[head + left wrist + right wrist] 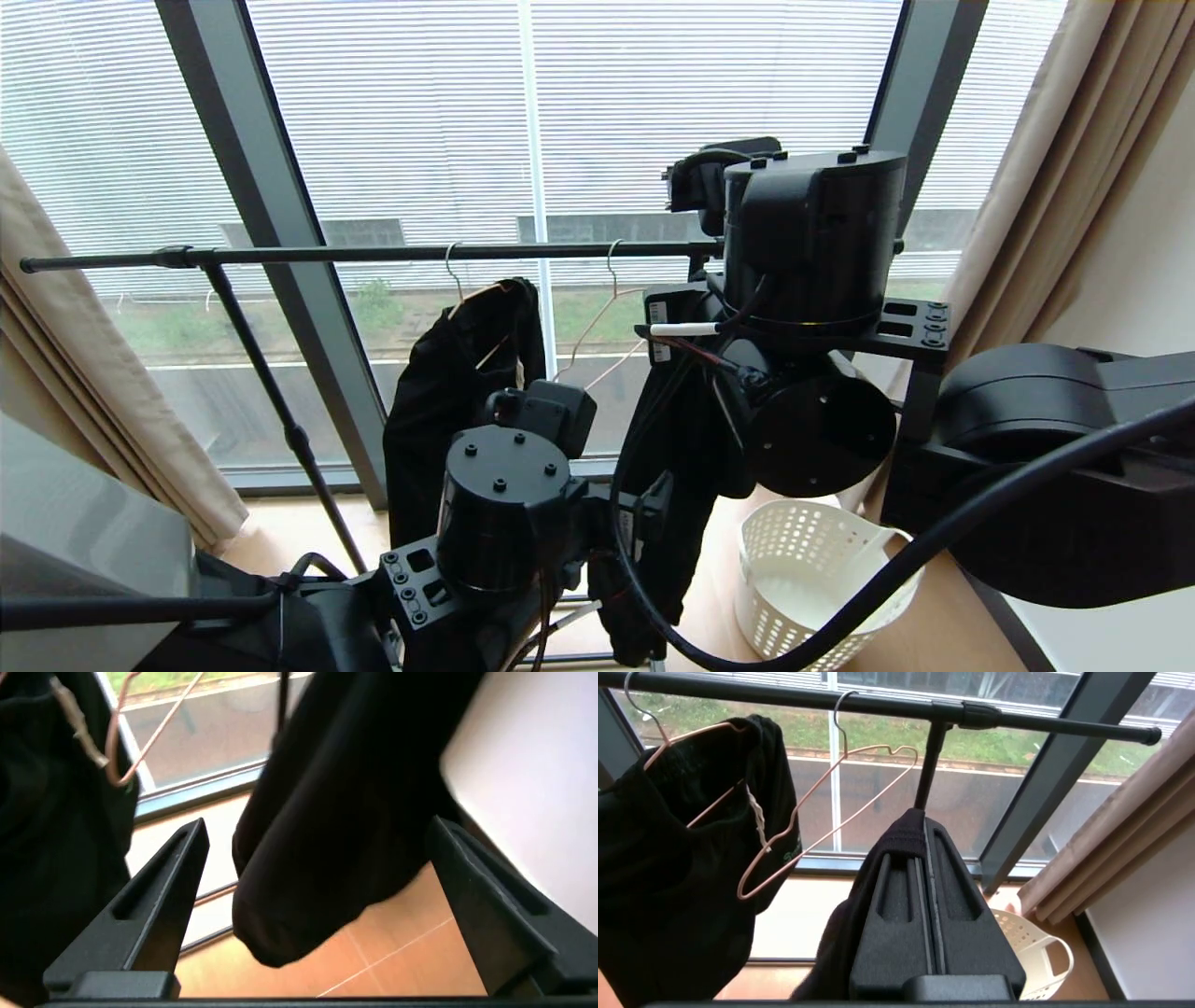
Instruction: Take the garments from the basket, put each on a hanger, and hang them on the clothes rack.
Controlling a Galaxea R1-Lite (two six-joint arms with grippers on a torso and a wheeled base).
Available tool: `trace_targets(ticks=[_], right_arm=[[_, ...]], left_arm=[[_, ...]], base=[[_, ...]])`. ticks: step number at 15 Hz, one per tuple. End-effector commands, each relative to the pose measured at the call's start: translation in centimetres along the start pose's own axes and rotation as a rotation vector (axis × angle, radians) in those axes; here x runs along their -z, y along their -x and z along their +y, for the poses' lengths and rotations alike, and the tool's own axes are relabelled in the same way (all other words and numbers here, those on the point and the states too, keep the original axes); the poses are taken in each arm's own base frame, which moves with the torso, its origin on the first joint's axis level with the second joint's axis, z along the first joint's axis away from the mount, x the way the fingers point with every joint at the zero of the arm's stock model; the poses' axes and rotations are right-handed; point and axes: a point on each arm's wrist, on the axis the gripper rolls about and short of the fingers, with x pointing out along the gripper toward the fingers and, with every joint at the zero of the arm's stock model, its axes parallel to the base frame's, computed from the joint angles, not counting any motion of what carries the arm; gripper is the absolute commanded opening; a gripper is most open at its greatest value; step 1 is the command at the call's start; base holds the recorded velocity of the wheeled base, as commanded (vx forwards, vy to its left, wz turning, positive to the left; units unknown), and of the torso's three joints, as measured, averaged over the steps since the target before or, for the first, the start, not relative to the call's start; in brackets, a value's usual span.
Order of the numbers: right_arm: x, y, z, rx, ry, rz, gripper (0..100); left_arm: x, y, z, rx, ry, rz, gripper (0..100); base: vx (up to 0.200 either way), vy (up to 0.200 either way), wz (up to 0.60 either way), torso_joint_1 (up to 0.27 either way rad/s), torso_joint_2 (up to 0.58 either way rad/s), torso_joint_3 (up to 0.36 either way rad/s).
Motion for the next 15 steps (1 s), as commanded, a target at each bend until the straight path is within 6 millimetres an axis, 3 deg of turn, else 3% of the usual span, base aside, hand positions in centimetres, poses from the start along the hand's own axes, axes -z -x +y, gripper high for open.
trace_targets(ticks=[1,8,11,15], right_arm=[[0.5,-0.2,0.4,-0.003,0.010,0.007,0],[0.3,0.1,0.4,-0.004,0.004,0.003,0],[0.4,0.1,0.4,-0.002,0.005,0.005,0],[0.1,0.1,0.3,-0.001,-0.001,0.000,0]], left_arm=[[-0.7,-1.2,-1.3,0.026,0.009,-0.034,100],[0.7,-6.4,-2.3,-0.002,0.000,-0.027,100],[1.1,-6.8,-2.2,-0.010,-0.011,-0.016,100],[1.3,-6.0,0.0,-0.060,-0.012,0.009,100]], base=[[0.000,0.000,0.00,0.000,0.00,0.000],[0.000,0.000,0.00,0.000,0.00,0.000],[0.000,0.000,0.00,0.000,0.00,0.000],[0.000,0.000,0.00,0.000,0.00,0.000]])
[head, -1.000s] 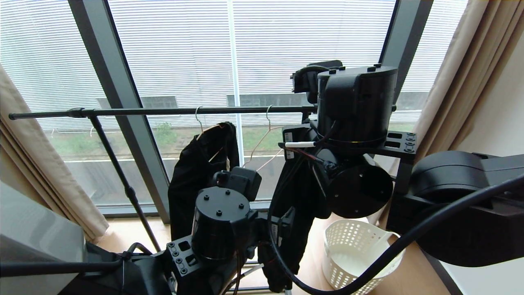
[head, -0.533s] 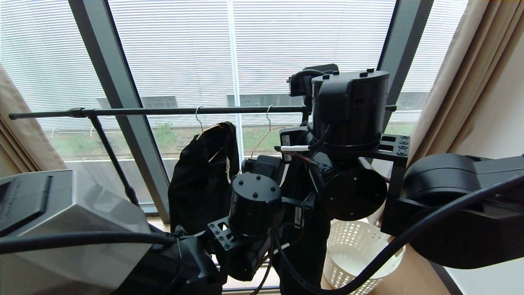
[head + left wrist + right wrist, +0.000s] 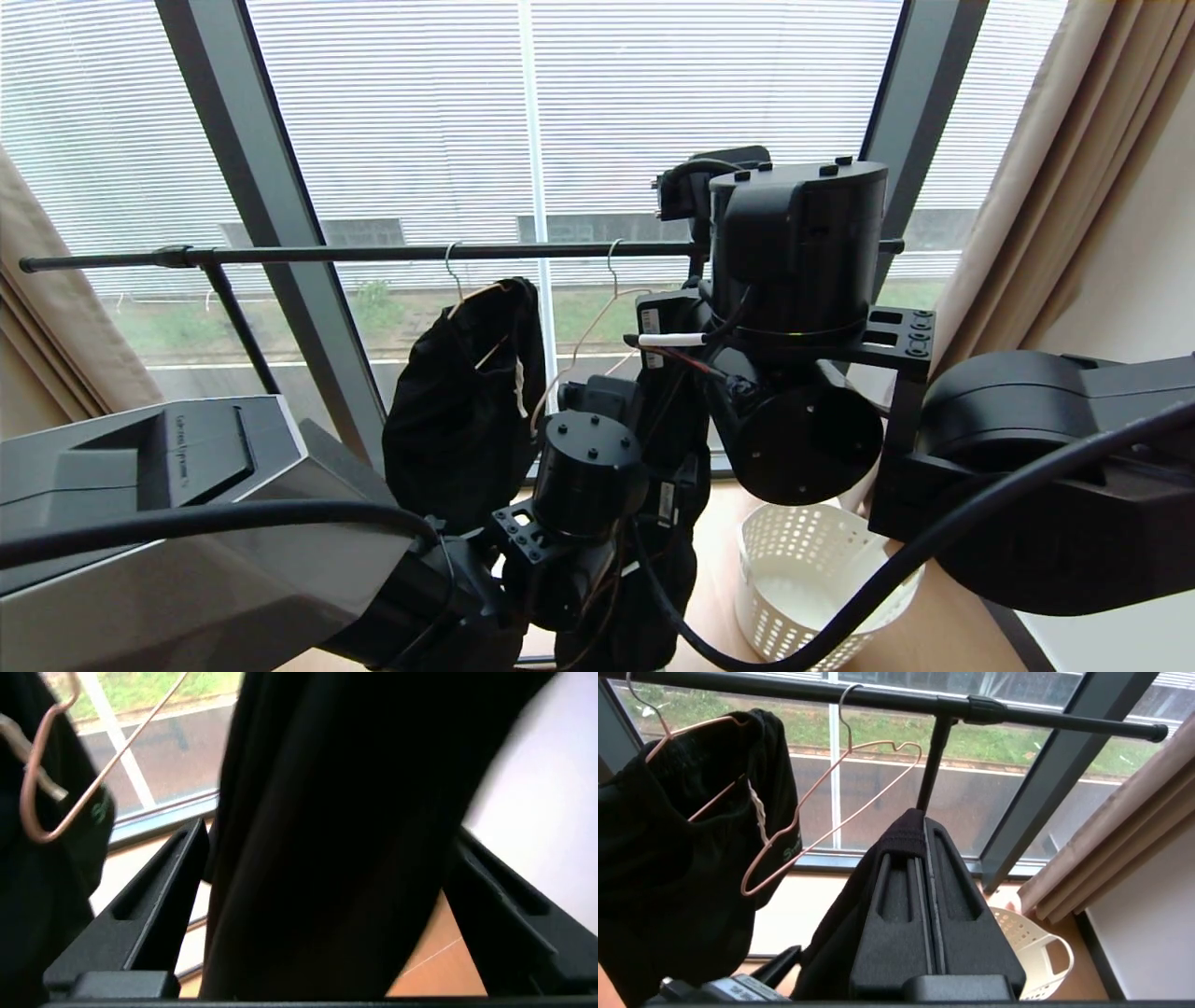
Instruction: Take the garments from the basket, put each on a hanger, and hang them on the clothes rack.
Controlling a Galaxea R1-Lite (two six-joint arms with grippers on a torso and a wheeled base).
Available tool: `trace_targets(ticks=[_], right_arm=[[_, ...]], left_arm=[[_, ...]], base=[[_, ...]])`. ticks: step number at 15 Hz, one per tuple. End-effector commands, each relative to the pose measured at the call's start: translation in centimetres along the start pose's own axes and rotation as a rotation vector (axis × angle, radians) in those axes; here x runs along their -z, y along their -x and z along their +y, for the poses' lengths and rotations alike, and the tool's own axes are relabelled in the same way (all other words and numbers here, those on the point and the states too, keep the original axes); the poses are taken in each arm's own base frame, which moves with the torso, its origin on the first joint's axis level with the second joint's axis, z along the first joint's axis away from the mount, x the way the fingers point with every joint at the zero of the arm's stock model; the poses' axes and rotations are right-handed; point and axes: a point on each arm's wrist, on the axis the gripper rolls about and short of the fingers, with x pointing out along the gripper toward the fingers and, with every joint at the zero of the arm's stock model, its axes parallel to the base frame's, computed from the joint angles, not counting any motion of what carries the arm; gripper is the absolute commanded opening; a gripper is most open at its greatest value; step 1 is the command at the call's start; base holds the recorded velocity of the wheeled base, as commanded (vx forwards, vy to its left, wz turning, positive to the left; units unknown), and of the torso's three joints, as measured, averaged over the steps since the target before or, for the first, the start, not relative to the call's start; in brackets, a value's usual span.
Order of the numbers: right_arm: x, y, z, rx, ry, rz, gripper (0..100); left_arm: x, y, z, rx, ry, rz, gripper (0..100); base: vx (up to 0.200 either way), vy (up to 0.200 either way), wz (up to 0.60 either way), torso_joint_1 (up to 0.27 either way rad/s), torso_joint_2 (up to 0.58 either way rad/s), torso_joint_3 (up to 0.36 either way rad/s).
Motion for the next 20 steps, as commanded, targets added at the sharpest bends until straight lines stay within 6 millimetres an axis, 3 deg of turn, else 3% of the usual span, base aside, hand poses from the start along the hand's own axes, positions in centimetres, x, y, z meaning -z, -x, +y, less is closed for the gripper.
trace_targets(ticks=[1,8,13,20], right_arm=[[-0.2,0.0,-0.1,0.003,-0.005,-0.003,0],[-0.3,-0.2,-0.4,0.030,-0.007,-0.005,0],[-0.2,-0.2,-0.2,0.028,-0.007,-0.005,0],[-0.5,-0.1,-0.3,0.027,-0.013,-0.009,0]], left_arm=[[-0.1,0.6,0.7,-0.013,0.001,0.006,100],[-0.5,1.9,1.9,-0.030,0.003,0.008,100],[-0.8,2.6,-0.6,0.041,-0.008,-0.012,100],[1.7,-0.1,-2.0,0.042,-0.056,0.031,100]], base=[[0.000,0.000,0.00,0.000,0.00,0.000],[0.000,0.000,0.00,0.000,0.00,0.000],[0.000,0.000,0.00,0.000,0.00,0.000],[0.000,0.000,0.00,0.000,0.00,0.000]])
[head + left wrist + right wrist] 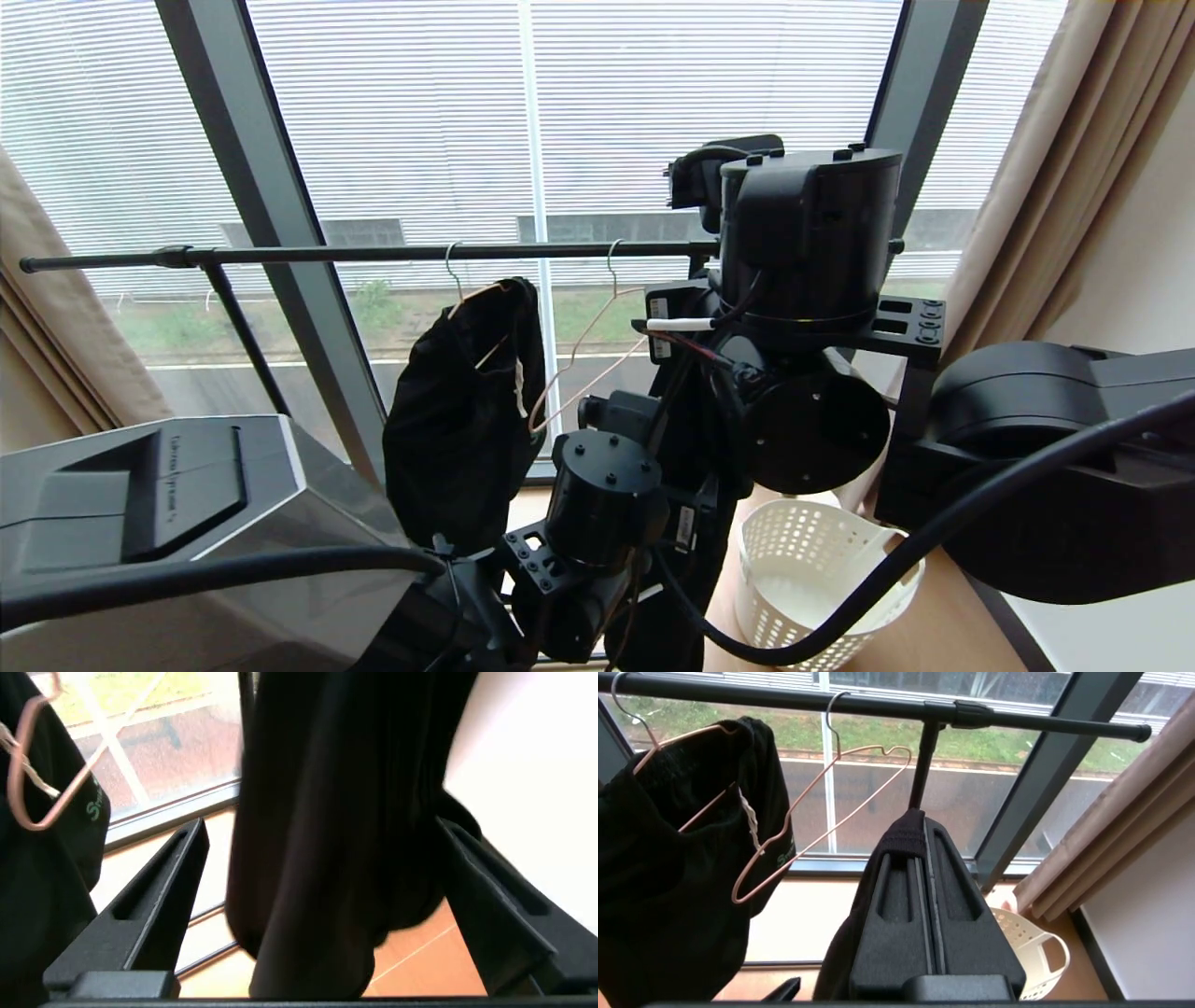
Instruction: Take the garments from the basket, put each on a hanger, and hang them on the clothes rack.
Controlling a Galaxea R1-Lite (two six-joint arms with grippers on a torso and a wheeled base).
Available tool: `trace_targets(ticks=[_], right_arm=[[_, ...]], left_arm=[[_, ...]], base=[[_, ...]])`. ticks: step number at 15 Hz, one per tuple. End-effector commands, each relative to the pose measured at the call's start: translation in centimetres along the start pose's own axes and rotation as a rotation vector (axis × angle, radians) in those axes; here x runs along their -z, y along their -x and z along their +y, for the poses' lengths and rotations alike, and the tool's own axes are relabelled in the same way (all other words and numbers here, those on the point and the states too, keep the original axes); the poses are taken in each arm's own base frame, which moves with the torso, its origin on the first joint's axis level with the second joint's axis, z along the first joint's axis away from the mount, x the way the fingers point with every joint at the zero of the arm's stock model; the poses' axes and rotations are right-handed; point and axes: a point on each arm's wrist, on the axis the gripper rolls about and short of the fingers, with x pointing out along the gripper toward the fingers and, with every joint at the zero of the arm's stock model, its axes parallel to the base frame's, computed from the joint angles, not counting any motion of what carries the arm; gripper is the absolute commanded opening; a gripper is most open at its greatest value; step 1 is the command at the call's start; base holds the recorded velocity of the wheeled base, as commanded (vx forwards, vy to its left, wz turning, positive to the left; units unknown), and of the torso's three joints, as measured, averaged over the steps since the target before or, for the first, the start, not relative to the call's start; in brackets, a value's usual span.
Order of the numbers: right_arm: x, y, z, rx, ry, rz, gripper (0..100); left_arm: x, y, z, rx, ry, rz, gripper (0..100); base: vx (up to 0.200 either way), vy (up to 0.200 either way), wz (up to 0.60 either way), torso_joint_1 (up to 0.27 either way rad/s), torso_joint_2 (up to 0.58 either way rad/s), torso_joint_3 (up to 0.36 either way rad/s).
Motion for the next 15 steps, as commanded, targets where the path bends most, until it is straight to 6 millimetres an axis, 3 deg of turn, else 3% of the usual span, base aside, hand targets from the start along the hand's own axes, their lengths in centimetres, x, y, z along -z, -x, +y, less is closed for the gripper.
trace_targets(ticks=[1,7,11,12,15], right_arm=[[-0.1,0.0,0.0,0.000,-0.002,-0.001,0],[-0.9,0.5,-0.7,0.000,-0.024,-0.015,0],[-1.1,0.2,-1.2,0.014,-0.031,-0.017,0],[-1.1,0.2,-1.2,0.015,-0.032,-0.017,0],[-1.1,-0.9,-2.1,0.053,-0.038,-0.014,0]], left_arm=[[1.2,-1.0,-0.2,-0.007,-0.012,0.025,100],[2.0,-1.1,0.3,-0.053,-0.024,0.046,100],[2.3,0.0,0.7,-0.069,-0.032,0.063,100],[2.2,0.0,0.7,-0.069,-0.032,0.063,0],[1.8,1.5,0.9,-0.061,-0.032,0.055,0]], base=[[0.000,0.000,0.00,0.000,0.00,0.000],[0.000,0.000,0.00,0.000,0.00,0.000],[0.000,0.000,0.00,0.000,0.00,0.000],[0.000,0.000,0.00,0.000,0.00,0.000],[0.000,0.000,0.00,0.000,0.00,0.000]])
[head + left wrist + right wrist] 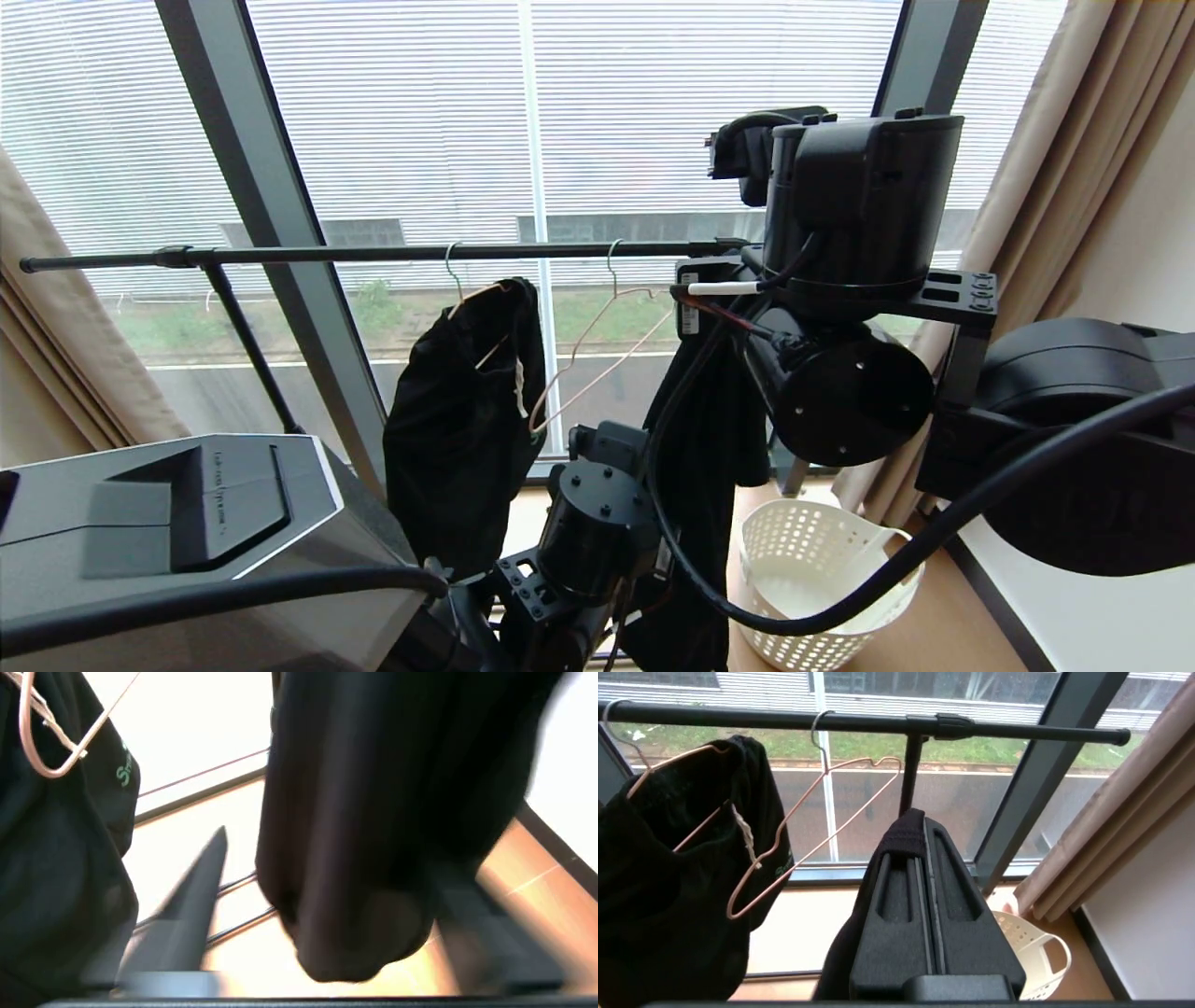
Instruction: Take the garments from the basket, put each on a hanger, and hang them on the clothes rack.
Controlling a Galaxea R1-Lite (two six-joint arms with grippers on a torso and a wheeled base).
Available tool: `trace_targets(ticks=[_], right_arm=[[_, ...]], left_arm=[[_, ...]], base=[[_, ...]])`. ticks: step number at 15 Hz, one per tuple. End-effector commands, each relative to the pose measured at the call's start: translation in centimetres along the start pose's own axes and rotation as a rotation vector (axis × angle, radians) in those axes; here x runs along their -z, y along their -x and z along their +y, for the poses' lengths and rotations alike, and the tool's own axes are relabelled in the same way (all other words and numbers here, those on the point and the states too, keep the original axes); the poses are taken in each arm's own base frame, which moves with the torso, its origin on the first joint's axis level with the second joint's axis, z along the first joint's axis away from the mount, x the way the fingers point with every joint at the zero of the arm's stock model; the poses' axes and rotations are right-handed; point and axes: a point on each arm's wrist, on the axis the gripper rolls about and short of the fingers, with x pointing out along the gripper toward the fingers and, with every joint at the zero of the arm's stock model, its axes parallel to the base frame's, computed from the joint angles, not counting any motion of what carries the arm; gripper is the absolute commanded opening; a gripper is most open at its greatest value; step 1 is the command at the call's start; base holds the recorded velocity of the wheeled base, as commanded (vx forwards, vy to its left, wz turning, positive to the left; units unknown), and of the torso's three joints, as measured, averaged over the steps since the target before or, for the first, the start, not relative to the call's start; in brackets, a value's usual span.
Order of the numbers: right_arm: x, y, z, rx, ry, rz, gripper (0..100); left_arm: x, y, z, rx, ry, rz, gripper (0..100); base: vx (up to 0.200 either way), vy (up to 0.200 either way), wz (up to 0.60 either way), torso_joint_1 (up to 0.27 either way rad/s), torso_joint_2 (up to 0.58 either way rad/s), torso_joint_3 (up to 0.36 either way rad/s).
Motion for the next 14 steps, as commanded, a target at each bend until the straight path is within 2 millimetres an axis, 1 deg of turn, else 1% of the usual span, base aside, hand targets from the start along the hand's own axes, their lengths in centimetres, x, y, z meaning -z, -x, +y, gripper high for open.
trace_targets(ticks=[1,3,5,6,8,12,13,14], right_arm=[[-0.1,-0.7,-0.6,0.026,-0.004,0.000,0],[0.0,-1.4,-1.0,0.049,-0.003,0.003,0],[0.1,-2.0,-1.3,0.066,-0.001,0.006,0],[0.2,-2.4,-1.6,0.078,-0.002,0.008,0],[0.0,-2.5,-1.9,0.084,-0.005,0.007,0],[0.5,-2.5,-2.1,0.086,0.005,0.016,0],[0.4,-2.5,-2.0,0.085,0.003,0.014,0],[0.3,-2.4,-2.0,0.083,0.002,0.012,0]], left_arm=[[-0.8,1.6,0.5,0.008,0.007,-0.023,0],[-1.4,3.1,1.1,0.010,0.014,-0.038,0],[-1.8,3.9,1.5,0.010,0.020,-0.047,0],[-2.2,4.8,1.9,0.011,0.024,-0.057,0],[-2.5,5.5,2.4,0.008,0.029,-0.063,0],[-3.0,5.5,3.0,-0.002,0.039,-0.075,0],[-3.0,5.3,2.9,0.000,0.038,-0.074,0],[-2.4,4.7,2.7,0.005,0.031,-0.055,0]], base=[[0.000,0.000,0.00,0.000,0.00,0.000],[0.000,0.000,0.00,0.000,0.00,0.000],[0.000,0.000,0.00,0.000,0.00,0.000],[0.000,0.000,0.00,0.000,0.00,0.000],[0.000,0.000,0.00,0.000,0.00,0.000],[0.000,0.000,0.00,0.000,0.00,0.000],[0.000,0.000,0.00,0.000,0.00,0.000],[0.000,0.000,0.00,0.000,0.00,0.000]])
